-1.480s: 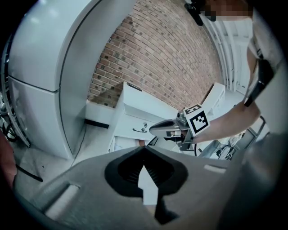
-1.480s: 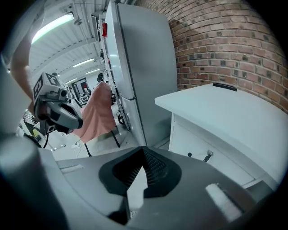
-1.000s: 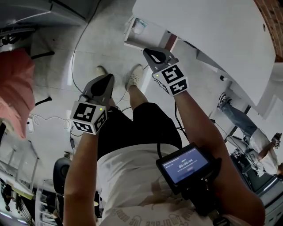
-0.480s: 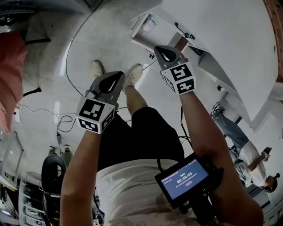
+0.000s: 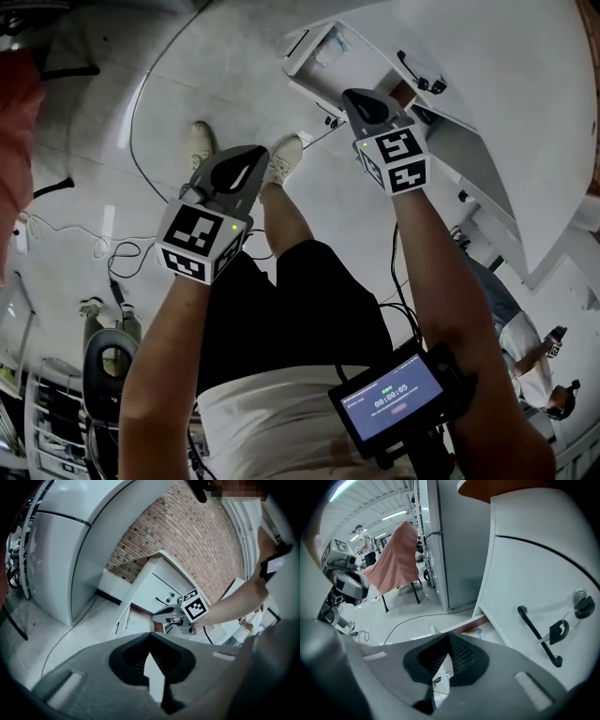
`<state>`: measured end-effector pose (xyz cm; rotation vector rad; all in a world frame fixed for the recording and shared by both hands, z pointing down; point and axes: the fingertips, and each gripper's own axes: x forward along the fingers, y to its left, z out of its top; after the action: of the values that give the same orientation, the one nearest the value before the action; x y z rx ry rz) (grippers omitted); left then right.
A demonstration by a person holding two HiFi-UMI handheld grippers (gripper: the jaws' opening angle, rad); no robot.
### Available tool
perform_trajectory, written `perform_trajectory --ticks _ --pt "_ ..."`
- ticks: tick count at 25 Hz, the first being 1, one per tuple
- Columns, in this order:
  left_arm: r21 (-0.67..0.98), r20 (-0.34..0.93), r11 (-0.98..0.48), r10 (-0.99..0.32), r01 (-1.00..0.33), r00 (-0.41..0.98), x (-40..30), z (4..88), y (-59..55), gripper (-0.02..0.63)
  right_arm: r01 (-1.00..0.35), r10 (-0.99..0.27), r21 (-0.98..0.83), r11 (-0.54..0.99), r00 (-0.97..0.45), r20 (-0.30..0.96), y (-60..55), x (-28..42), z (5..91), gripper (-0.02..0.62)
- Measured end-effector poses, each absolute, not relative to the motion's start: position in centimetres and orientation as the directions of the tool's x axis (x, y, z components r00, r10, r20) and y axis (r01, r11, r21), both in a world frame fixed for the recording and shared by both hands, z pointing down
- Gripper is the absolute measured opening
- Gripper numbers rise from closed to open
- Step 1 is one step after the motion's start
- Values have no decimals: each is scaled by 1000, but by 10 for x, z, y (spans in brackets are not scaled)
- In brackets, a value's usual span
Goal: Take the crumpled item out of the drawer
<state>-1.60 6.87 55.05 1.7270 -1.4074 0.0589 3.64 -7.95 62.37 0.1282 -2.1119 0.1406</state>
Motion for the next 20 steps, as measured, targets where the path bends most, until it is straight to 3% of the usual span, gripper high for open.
perform_trajectory --ticks 14,20 --pt "584 505 -10 -779 -812 373 -11 569 45 5 -32 -21 8 999 -416 909 -106 18 685 8" --pt "591 508 43 -795 -805 331 -13 578 42 5 60 -34 56 997 -330 944 -125 14 715 8"
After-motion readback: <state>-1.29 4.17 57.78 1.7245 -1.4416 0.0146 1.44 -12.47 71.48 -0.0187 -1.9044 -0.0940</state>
